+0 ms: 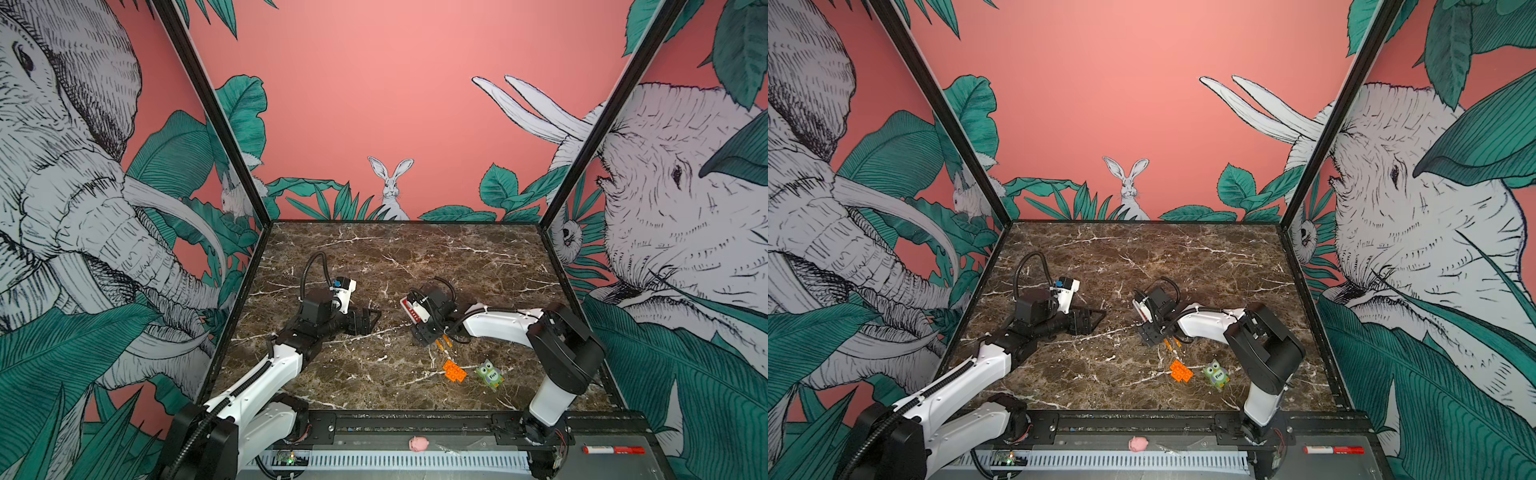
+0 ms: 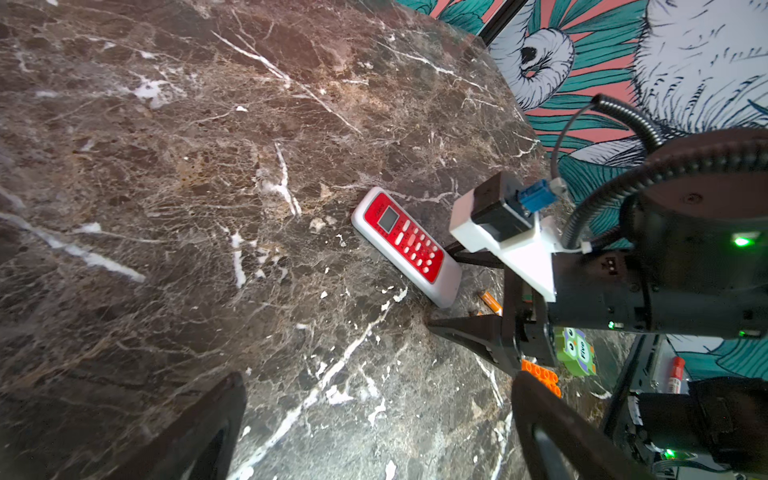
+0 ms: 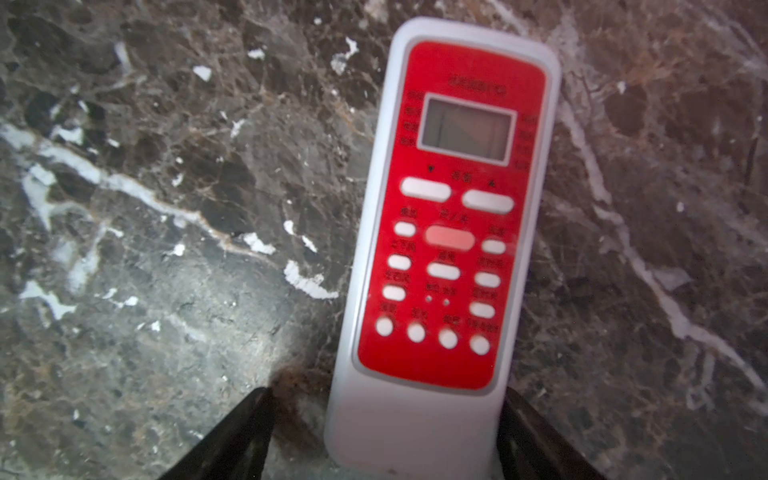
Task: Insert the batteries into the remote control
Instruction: 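Grasp the remote's lower end with the right gripper and lift it upright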
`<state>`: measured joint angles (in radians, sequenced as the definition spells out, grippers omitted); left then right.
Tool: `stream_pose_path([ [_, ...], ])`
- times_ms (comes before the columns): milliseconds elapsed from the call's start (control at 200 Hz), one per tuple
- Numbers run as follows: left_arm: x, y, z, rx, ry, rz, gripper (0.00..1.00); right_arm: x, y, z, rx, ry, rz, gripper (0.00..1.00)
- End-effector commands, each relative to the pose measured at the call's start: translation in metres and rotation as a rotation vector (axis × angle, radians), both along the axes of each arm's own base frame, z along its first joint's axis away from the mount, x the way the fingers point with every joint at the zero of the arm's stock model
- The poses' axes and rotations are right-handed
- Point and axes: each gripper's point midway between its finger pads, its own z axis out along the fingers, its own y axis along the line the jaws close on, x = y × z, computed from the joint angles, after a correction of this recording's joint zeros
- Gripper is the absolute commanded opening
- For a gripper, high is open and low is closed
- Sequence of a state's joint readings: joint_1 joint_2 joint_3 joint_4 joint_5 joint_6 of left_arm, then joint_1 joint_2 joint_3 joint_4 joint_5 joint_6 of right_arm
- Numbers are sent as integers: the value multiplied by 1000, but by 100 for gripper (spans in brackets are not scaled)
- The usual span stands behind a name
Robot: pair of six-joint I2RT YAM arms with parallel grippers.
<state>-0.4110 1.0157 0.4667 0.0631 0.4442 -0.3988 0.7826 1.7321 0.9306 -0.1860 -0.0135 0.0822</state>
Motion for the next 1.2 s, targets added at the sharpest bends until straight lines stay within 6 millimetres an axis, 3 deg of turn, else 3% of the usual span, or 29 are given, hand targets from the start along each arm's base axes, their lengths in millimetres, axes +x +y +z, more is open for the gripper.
stream_pose_path([
  [0, -2, -7, 8, -21, -45, -40, 99, 9, 1, 1, 4, -24, -21, 80],
  [395, -8, -22, 17, -36, -82, -96, 99, 9, -6, -5, 5, -21, -41, 56],
  [480, -9, -24, 19, -43, -86, -104, 99, 9, -6, -4, 10, -22, -38, 47],
  [725, -13, -33, 31, -98, -118, -148, 99, 4, 2, 7, 92, -44, -2, 36],
  [860, -13, -39, 49, -161, -154, -167, 100, -5, 15, 28, 225, -86, 69, 28],
  [875, -13, -40, 51, -169, -159, -170, 99, -4, 17, 40, 255, -111, 77, 27],
  [1195, -33, -50, 108, -292, -290, -299, 99, -36, 37, 137, 586, -213, 245, 18],
])
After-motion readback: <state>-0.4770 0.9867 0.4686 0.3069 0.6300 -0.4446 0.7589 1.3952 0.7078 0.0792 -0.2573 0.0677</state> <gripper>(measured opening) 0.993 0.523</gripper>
